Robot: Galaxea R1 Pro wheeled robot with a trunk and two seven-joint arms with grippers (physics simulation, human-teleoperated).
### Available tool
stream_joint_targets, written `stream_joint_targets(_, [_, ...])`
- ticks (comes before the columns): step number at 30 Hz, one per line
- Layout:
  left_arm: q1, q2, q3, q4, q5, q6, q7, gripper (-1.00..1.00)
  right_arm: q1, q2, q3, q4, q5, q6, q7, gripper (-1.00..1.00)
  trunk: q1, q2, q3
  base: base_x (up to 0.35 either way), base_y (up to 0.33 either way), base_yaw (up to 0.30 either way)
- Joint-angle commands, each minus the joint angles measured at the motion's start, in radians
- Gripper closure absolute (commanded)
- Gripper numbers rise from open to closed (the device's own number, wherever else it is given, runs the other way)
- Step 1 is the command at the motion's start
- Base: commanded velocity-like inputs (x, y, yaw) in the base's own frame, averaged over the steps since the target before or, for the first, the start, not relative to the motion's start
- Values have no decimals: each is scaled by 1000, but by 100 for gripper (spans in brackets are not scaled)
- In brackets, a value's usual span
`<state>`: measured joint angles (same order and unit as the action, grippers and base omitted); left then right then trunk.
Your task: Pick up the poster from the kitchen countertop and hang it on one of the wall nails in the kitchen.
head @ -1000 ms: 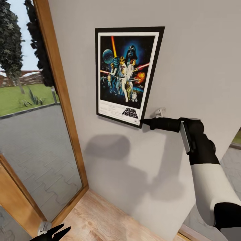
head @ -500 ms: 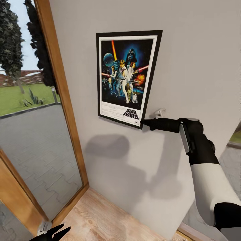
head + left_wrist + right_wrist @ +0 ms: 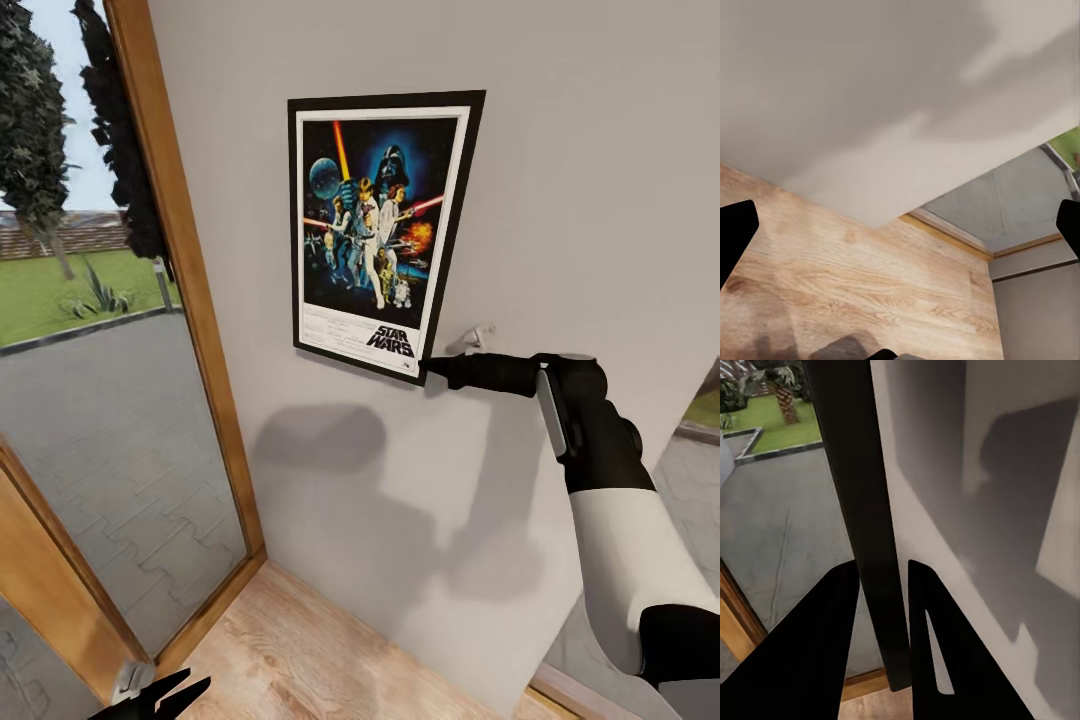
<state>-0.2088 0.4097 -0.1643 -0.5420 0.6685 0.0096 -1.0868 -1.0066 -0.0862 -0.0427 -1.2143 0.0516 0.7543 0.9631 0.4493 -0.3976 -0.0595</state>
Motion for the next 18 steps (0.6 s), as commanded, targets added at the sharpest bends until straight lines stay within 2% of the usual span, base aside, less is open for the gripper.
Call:
stream_joint_targets(1, [-1, 1, -8, 0, 10, 1, -1, -100, -1, 0, -2, -1, 4, 7, 7, 100, 1, -2, -2, 0, 0, 0])
stream_joint_targets(8, [-1, 1, -8, 0, 10, 1, -1, -100, -1, 0, -2, -1, 3, 7, -34, 100, 1, -2, -1, 0, 0, -21])
stream_joint_targets(18, [-1, 1, -8, 0, 10, 1, -1, -100, -1, 0, -2, -1, 2, 7, -45, 100, 1, -2, 0, 0, 0, -8])
